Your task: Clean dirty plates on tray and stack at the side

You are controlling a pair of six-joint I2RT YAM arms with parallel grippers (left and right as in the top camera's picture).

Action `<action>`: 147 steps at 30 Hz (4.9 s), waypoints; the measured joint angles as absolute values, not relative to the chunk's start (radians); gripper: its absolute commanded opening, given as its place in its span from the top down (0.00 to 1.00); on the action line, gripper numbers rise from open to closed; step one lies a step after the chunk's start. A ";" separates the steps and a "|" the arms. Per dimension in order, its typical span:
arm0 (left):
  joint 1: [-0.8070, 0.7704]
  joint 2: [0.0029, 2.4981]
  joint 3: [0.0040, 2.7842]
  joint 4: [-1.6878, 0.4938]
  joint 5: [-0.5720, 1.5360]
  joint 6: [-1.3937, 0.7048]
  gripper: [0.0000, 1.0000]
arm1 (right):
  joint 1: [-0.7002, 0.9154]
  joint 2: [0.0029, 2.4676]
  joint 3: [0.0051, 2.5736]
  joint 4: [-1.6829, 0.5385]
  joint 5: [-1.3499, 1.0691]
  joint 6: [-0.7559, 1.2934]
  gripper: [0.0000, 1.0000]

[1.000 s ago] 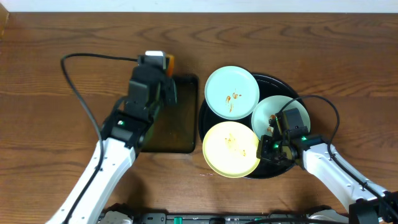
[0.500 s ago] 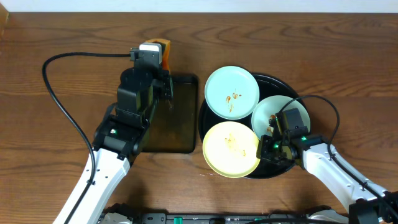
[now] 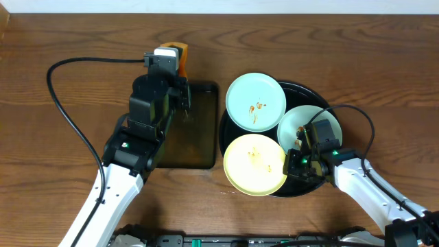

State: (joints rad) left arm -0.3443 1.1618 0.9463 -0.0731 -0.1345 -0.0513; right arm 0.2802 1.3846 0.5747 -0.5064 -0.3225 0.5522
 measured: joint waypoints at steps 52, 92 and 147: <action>-0.344 1.195 0.946 -0.074 -0.134 -0.051 0.93 | 0.280 1.385 0.575 -0.503 -0.321 0.552 0.99; -0.344 1.616 0.946 -0.409 0.089 -0.157 0.93 | 0.280 1.385 0.575 -0.499 -0.321 0.553 0.99; -0.728 1.653 0.955 -0.243 0.168 -0.492 0.92 | 0.280 1.385 0.574 -0.486 -0.317 0.559 0.99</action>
